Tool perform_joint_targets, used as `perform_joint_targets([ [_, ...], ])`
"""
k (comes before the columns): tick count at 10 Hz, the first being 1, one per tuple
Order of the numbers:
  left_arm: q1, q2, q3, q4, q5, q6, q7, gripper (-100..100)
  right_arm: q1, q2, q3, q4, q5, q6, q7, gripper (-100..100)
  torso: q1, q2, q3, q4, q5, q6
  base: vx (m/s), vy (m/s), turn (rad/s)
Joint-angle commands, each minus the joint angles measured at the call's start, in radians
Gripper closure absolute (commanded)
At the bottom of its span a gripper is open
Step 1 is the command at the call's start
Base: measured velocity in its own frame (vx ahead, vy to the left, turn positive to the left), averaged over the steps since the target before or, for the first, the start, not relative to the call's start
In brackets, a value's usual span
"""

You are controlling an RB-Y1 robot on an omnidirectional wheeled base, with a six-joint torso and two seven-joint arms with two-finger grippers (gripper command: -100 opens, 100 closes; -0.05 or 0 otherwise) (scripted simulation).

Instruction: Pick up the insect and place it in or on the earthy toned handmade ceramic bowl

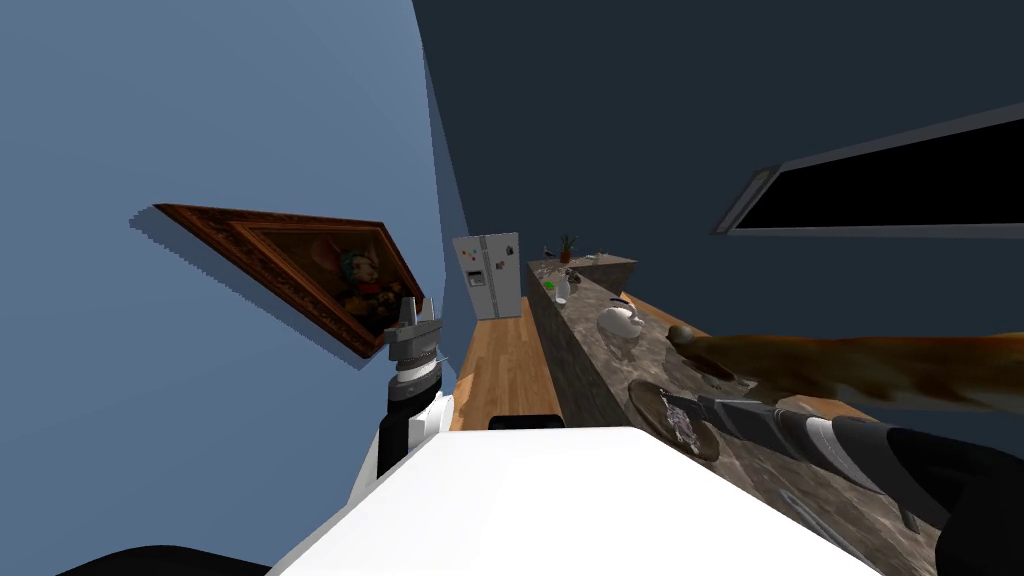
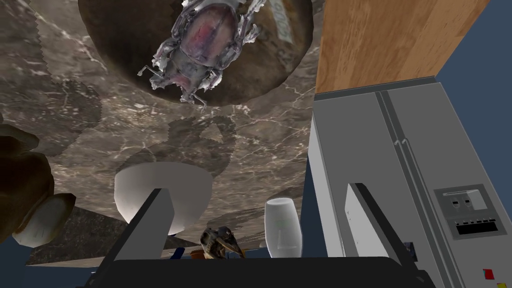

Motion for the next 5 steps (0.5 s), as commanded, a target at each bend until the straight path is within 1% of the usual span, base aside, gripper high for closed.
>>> perform_joint_targets([
  [1, 0.000, 0.000, 0.000, 0.000, 0.000, 0.000, 0.000, 0, 0.008, 0.020, -0.001, 0.001, -0.002, -0.033, 0.006, -100, 0.000, 0.000, 0.000, 0.000, 0.000, 0.000, 0.016, 0.005, -0.003],
  [2, 0.000, 0.000, 0.000, 0.000, 0.000, 0.000, 0.000, 0, 0.026, 0.064, 0.020, 0.011, -0.014, -0.071, 0.040, -100, -0.001, 0.001, 0.001, 0.000, 0.000, 0.000, 0.035, 0.019, 0.111],
  [3, 0.000, 0.000, 0.000, 0.000, 0.000, 0.000, 0.000, 0, 0.026, 0.077, 0.020, 0.011, -0.014, -0.094, 0.040, -100, -0.001, 0.000, 0.000, 0.000, 0.000, 0.000, 0.036, 0.021, 0.052],
  [4, 0.000, 0.000, 0.000, 0.000, 0.000, 0.000, 0.000, 0, 0.045, 0.111, 0.041, 0.021, -0.025, -0.127, 0.074, -100, 0.000, 0.000, 0.000, 0.000, 0.000, 0.000, 0.047, 0.035, 0.091],
  [5, 0.000, 0.000, 0.000, 0.000, 0.000, 0.000, 0.000, 0, 0.045, 0.134, 0.041, 0.021, -0.025, -0.154, 0.074, -100, 0.001, 0.000, 0.000, 0.000, 0.000, 0.000, 0.041, 0.024, 0.047],
])
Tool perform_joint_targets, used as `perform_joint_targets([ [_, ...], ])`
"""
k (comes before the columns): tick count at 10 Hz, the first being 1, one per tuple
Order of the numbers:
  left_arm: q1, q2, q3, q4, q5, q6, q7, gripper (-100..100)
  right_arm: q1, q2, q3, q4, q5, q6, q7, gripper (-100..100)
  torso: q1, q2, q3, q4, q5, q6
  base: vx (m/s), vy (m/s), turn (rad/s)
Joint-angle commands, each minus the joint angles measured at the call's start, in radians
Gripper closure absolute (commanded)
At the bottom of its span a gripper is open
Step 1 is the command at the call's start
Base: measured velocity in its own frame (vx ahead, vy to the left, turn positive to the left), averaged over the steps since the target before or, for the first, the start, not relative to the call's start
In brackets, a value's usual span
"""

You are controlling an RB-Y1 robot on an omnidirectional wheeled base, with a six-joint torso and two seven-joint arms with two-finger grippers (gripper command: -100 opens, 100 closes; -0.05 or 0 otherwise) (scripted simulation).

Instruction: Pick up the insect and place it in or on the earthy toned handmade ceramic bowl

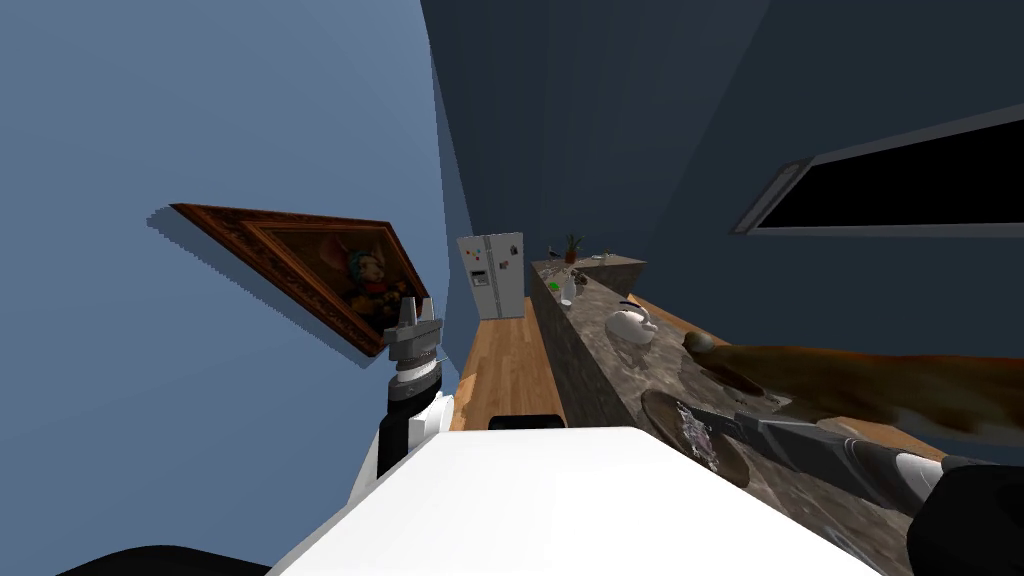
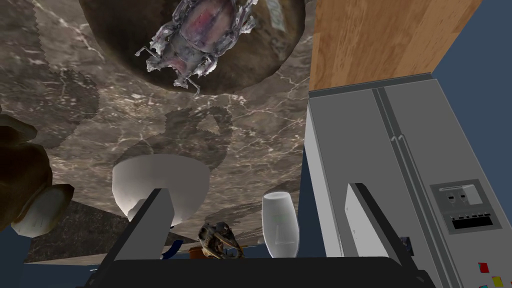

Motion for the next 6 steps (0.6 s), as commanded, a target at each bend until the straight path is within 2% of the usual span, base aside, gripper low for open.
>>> perform_joint_targets([
  [1, 0.000, 0.000, 0.000, 0.000, 0.000, 0.000, 0.000, 0, 0.019, 0.050, 0.026, 0.014, -0.013, -0.050, 0.040, -100, 0.000, 0.000, 0.000, 0.000, 0.000, 0.000, 0.049, 0.025, 0.110],
  [2, 0.000, 0.000, 0.000, 0.000, 0.000, 0.000, 0.000, 0, 0.019, 0.070, 0.026, 0.014, -0.013, -0.074, 0.040, -100, 0.000, 0.000, 0.000, 0.000, 0.000, 0.000, 0.046, 0.023, 0.047],
  [3, 0.000, 0.000, 0.000, 0.000, 0.000, 0.000, 0.000, 0, 0.019, 0.070, 0.026, 0.014, -0.013, -0.081, 0.040, -100, 0.000, 0.000, 0.000, 0.000, 0.000, 0.000, 0.018, 0.012, -0.012],
  [4, 0.000, 0.000, 0.000, 0.000, 0.000, 0.000, 0.000, 0, 0.038, 0.118, 0.047, 0.024, -0.025, -0.121, 0.073, -100, -0.001, 0.001, 0.000, 0.000, 0.000, 0.000, 0.025, 0.022, 0.118],
  [5, 0.000, 0.000, 0.000, 0.000, 0.000, 0.000, 0.000, 0, 0.038, 0.127, 0.047, 0.024, -0.025, -0.142, 0.073, -100, 0.000, 0.001, 0.001, 0.000, 0.000, 0.000, 0.034, 0.020, 0.050],
  [6, 0.000, 0.000, 0.000, 0.000, 0.000, 0.000, 0.000, 0, 0.056, 0.168, 0.068, 0.034, -0.036, -0.179, 0.107, -100, 0.000, 0.001, 0.000, 0.000, 0.000, 0.000, 0.056, 0.029, 0.088],
])
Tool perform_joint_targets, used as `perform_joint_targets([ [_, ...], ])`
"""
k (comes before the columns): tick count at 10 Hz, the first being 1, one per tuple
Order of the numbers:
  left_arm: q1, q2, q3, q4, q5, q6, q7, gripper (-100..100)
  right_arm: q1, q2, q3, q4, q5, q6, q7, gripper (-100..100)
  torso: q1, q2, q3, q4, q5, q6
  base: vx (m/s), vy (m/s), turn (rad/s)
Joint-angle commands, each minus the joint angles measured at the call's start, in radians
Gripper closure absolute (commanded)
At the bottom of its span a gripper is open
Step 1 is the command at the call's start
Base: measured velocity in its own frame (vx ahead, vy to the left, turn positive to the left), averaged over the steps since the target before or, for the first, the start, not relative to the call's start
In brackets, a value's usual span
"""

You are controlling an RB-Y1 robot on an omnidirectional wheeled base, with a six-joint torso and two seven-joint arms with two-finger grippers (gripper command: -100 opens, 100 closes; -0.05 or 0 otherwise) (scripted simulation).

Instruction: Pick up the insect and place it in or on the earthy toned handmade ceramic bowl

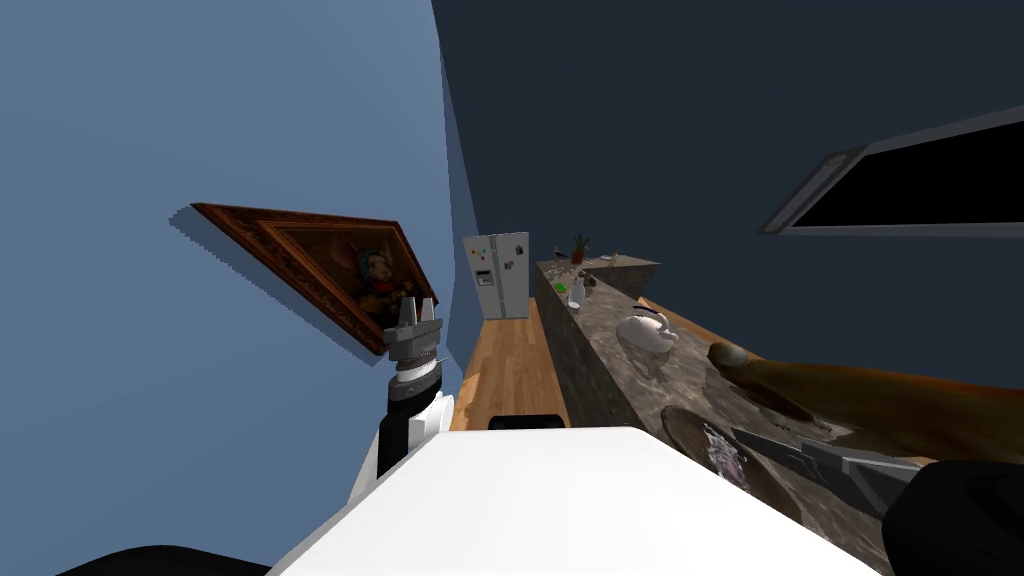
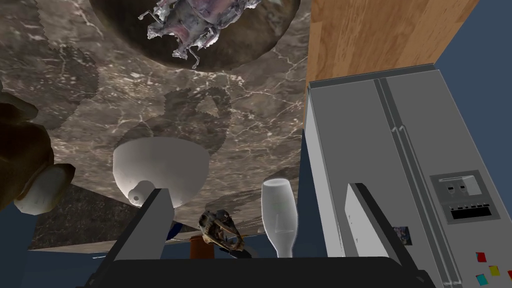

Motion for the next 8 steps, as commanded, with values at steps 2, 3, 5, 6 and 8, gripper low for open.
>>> perform_joint_targets([
  [2, 0.000, 0.000, 0.000, 0.000, 0.000, 0.000, 0.000, 0, 0.005, 0.023, 0.010, 0.006, -0.004, -0.028, 0.016, -100, 0.000, 0.000, 0.000, 0.000, 0.000, 0.000, 0.028, 0.018, 0.025],
  [3, 0.000, 0.000, 0.000, 0.000, 0.000, 0.000, 0.000, 0, 0.005, 0.025, 0.010, 0.007, -0.004, -0.035, 0.018, 0, -0.001, 0.002, 0.001, 0.000, 0.000, 0.000, 0.000, 0.000, 0.000],
  [5, 0.000, 0.000, 0.000, 0.000, 0.000, 0.000, 0.000, 0, 0.005, 0.024, 0.010, 0.007, -0.004, -0.034, 0.018, 0, -0.002, 0.003, 0.002, 0.001, -0.001, 0.000, 0.000, 0.000, 0.000],
  [6, 0.000, 0.000, 0.000, 0.000, 0.000, 0.000, 0.000, 0, 0.005, 0.024, 0.010, 0.007, -0.004, -0.034, 0.018, 0, -0.002, 0.003, 0.002, 0.001, -0.001, 0.000, 0.000, 0.000, 0.000],
  [8, 0.000, 0.000, 0.000, 0.000, 0.000, 0.000, 0.000, 0, 0.005, 0.024, 0.010, 0.007, -0.004, -0.034, 0.018, 0, -0.002, 0.003, 0.002, 0.001, -0.001, 0.000, 0.000, 0.000, 0.000],
])
